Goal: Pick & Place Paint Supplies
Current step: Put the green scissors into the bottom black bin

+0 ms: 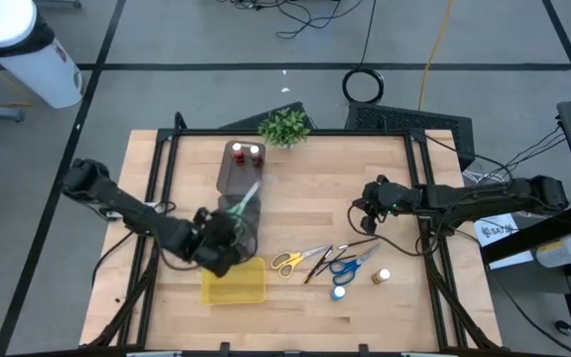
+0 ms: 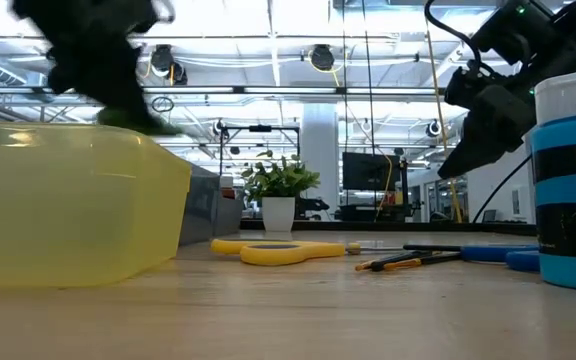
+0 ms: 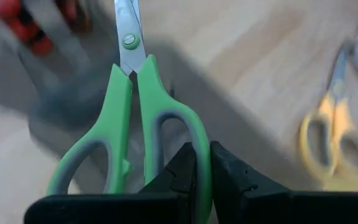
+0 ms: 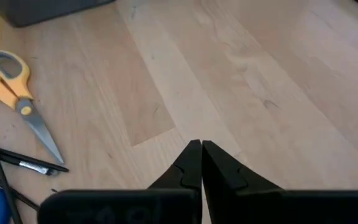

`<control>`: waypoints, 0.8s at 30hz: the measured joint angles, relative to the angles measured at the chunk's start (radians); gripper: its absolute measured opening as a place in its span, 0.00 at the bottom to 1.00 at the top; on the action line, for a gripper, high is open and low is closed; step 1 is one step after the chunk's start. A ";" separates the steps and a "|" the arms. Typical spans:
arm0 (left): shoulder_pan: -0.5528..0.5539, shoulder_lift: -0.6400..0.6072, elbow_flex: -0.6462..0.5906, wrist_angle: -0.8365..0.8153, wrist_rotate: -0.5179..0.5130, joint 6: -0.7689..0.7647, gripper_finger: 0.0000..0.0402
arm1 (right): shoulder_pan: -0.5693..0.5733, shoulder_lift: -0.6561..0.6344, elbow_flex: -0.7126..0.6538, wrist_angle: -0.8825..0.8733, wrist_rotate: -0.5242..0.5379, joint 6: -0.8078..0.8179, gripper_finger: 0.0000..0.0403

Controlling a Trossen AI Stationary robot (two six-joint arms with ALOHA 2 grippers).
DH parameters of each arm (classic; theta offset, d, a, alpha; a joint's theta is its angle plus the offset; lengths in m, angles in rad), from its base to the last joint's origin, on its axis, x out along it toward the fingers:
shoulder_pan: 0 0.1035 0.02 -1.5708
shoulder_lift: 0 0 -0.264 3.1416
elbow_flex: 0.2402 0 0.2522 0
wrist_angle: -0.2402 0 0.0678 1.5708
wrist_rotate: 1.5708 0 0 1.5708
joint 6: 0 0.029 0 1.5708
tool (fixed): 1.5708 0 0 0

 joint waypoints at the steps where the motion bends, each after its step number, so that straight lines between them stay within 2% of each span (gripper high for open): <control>1: -0.012 0.000 -0.017 -0.001 0.019 -0.028 0.08 | 0.000 0.000 0.000 0.001 0.008 0.005 0.00; 8: -0.020 0.014 -0.097 0.077 0.097 -0.095 0.08 | 0.000 0.000 0.002 0.002 0.026 0.029 0.00; 16: -0.021 0.015 -0.095 0.136 0.140 -0.069 0.08 | 0.000 0.000 0.002 0.002 0.026 0.019 0.00; 24: -0.029 0.015 -0.078 0.125 0.192 -0.086 0.08 | 0.000 0.000 0.002 0.001 0.026 0.002 0.00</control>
